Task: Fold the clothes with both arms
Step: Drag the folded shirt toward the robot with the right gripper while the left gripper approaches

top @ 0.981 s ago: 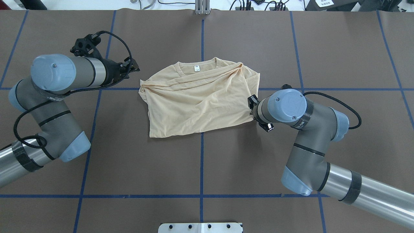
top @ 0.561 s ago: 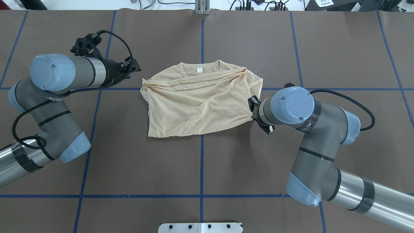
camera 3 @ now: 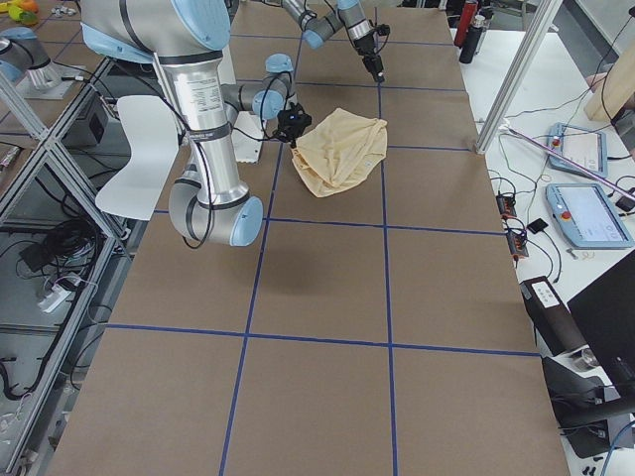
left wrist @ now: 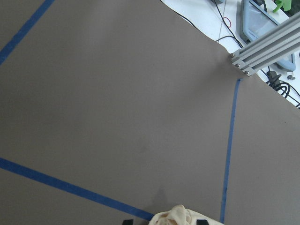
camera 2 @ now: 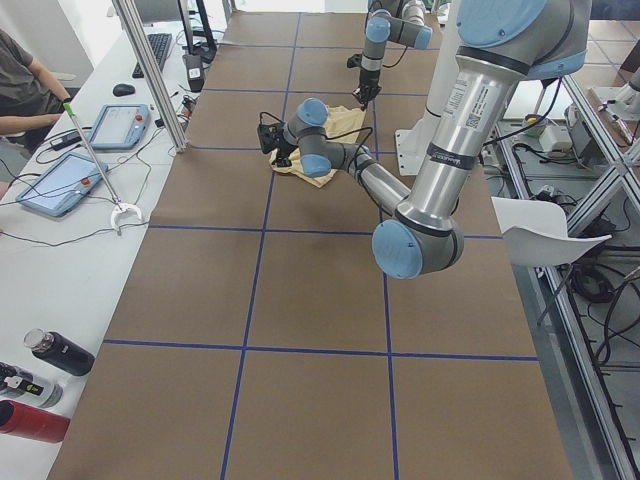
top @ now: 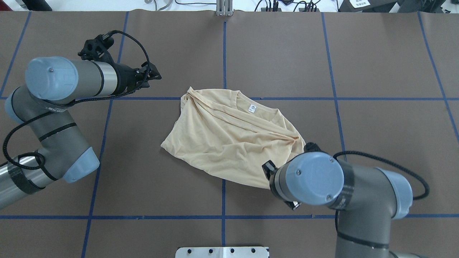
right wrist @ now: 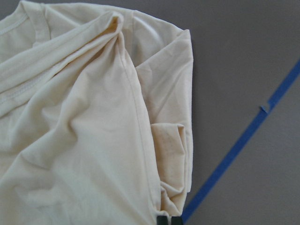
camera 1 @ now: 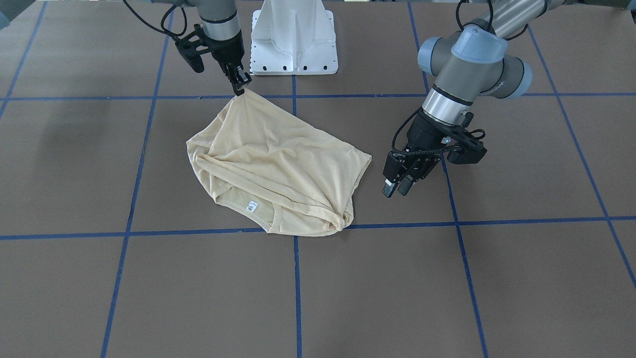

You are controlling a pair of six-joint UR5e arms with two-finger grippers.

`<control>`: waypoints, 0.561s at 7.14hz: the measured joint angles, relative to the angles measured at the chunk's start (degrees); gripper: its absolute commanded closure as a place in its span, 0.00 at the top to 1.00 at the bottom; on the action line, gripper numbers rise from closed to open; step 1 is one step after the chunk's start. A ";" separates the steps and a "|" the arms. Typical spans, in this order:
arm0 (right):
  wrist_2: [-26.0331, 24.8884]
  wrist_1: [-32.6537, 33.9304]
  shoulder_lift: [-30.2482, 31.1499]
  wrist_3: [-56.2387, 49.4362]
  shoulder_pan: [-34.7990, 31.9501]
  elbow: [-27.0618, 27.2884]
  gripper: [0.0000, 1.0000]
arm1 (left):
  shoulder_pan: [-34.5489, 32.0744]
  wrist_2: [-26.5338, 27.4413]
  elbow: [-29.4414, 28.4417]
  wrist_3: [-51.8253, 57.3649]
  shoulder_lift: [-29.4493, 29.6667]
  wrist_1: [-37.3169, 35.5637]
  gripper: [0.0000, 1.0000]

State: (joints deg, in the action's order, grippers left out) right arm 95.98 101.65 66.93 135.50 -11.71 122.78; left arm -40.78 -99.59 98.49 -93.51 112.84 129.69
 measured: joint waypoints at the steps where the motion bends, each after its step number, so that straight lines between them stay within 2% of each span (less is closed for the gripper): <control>1: 0.01 2.79 -0.18 0.35 2.83 1.38 0.33 | 1.48 -0.20 1.38 -0.73 -0.44 -2.05 0.57; 2: -0.08 4.13 -0.23 0.54 4.86 1.98 0.75 | 3.79 0.06 2.58 -1.56 -0.72 -4.66 0.57; 3: -0.23 4.64 -0.11 0.63 6.24 2.18 1.00 | 6.43 0.52 3.24 -2.16 -1.16 -6.27 0.57; 4: -0.36 4.85 0.10 0.81 7.01 2.27 1.00 | 8.73 0.85 3.58 -2.71 -1.73 -7.35 0.58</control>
State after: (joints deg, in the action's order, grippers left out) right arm 95.62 106.51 67.03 136.31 -4.70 125.06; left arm -32.05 -98.74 102.08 -96.22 111.12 122.34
